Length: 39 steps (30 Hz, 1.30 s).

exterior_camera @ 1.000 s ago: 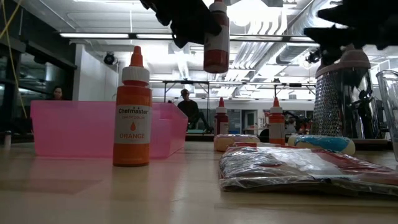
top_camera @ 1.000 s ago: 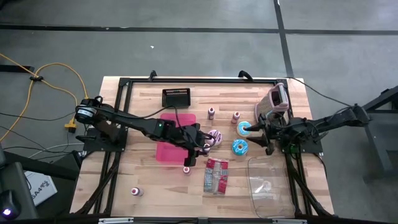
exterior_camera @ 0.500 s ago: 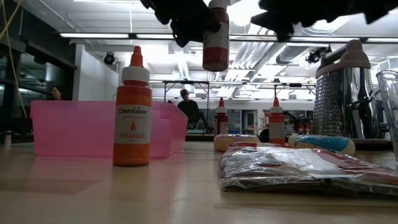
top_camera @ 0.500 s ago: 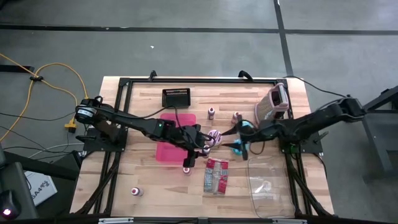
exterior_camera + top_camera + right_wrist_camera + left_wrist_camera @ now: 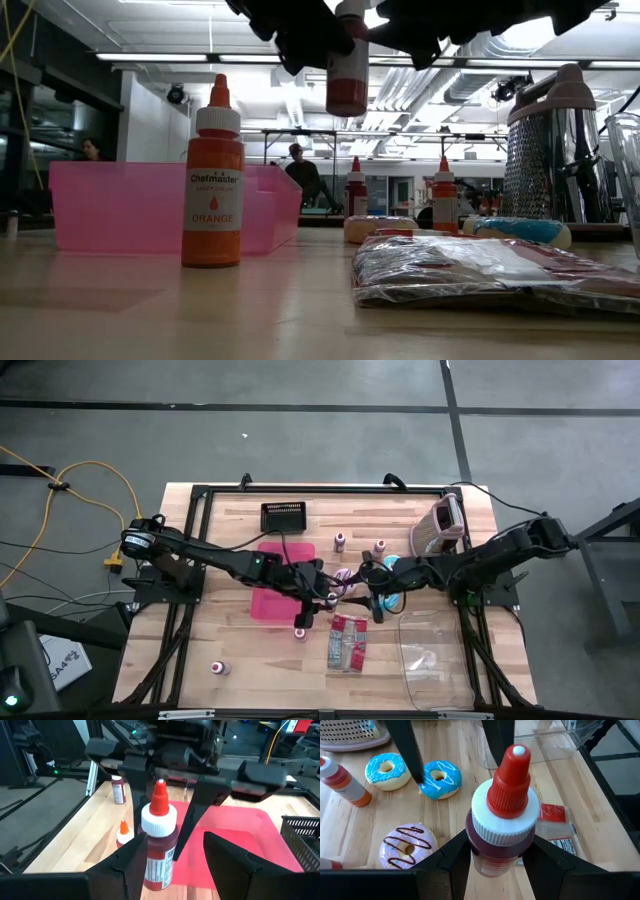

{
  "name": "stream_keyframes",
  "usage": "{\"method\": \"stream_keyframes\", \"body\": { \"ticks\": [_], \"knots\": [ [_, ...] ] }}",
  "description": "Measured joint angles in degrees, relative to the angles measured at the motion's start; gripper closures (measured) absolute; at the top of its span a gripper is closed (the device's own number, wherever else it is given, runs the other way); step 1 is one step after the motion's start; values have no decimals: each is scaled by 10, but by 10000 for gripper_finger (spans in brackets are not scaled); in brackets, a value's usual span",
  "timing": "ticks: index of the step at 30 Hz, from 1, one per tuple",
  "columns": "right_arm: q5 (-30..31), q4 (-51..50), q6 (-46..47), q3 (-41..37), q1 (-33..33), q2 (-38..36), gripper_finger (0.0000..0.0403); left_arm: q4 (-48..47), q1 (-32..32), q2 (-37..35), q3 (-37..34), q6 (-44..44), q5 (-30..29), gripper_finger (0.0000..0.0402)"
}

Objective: Pick & Place Food Item
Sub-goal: Put the middle red food coloring bottle into the transparent bin

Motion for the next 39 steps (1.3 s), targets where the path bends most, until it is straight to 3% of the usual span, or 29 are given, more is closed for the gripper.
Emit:
{"method": "stream_keyframes", "body": {
  "ticks": [13, 39],
  "knots": [
    [0, 1, -11, 16, 0, 10, 220, 4, 8, 0, 0, 9, -30, 246],
    [5, 32, -32, 16, -3, 15, 220, 49, 21, 0, 0, 32, -29, 246]
  ]
}}
